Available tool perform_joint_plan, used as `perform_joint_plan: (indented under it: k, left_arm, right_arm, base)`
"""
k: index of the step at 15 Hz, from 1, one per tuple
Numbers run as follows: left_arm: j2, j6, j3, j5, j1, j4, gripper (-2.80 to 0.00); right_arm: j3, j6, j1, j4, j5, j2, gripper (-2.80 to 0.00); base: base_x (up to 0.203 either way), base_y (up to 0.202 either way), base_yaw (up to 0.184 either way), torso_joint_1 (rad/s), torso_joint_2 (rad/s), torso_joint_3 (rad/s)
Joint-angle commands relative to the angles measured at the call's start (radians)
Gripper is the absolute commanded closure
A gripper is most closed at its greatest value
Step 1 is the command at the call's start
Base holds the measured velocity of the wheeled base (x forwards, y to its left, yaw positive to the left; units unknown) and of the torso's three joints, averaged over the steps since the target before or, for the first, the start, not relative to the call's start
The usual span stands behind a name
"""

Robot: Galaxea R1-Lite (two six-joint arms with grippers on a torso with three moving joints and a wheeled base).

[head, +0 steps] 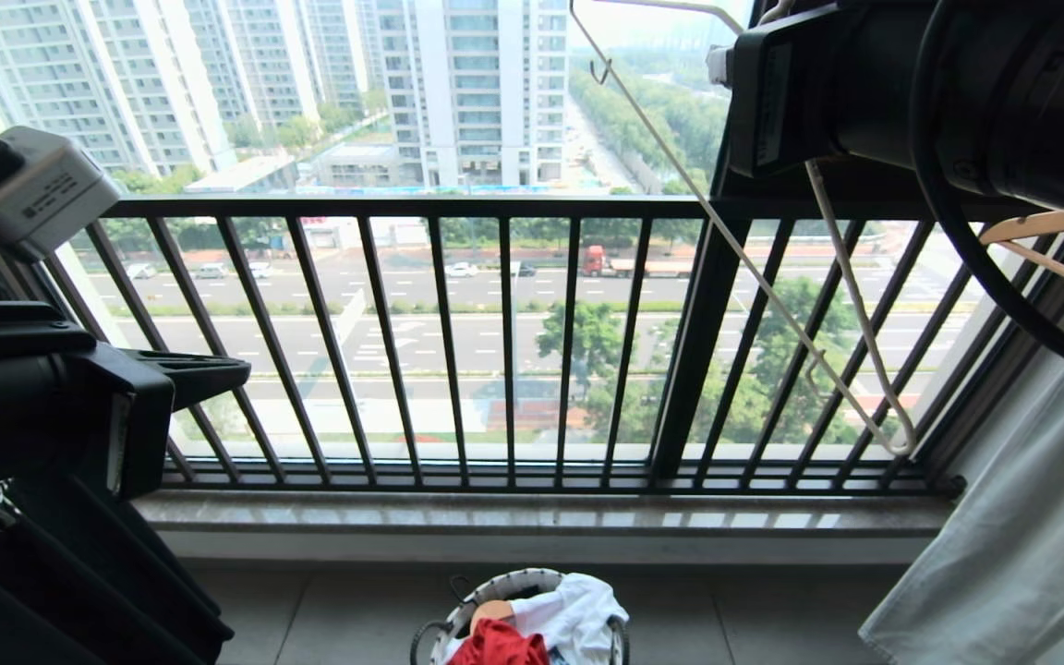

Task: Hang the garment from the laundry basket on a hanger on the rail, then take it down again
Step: Hang the clothes rack on the clothesline

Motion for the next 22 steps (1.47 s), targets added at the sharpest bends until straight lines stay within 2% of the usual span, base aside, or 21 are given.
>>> perform_joint_plan:
  k: [1, 5, 11, 13, 22]
  left_arm:
    - [-0.013, 0.004, 0.003, 0.001, 0.001, 0.001, 0.0]
    - [-0.028, 0.008, 0.002, 0.002, -0.001, 0.001, 0.0]
    - [-0.031, 0.019, 0.003, 0.0, -0.001, 0.001, 0.0]
    - [-0.031, 0.019, 0.003, 0.0, -0.002, 0.001, 0.0]
    - [-0.039, 0.02, 0.005, -0.002, -0.021, 0.002, 0.0]
  right_arm:
    - [-0.035, -0.01, 0.0, 0.039, -0.006, 0.042, 0.0]
    - [-0.157, -0.033, -0.014, 0.149, -0.029, 0.092, 0.0]
    - [-0.439, -0.071, -0.042, 0.406, -0.03, 0.204, 0.0]
    - [-0.454, -0.092, -0.041, 0.448, -0.03, 0.232, 0.0]
    - [-0.454, -0.108, -0.042, 0.443, -0.032, 0.267, 0.0]
  base:
    - [0.0, 0.0, 0.0, 0.0, 0.0, 0.0]
    - [0.0, 0.0, 0.0, 0.0, 0.0, 0.0]
    - [0.0, 0.0, 0.0, 0.0, 0.0, 0.0]
    - [0.0, 0.0, 0.0, 0.0, 0.0, 0.0]
    - [0.0, 0.0, 0.0, 0.0, 0.0, 0.0]
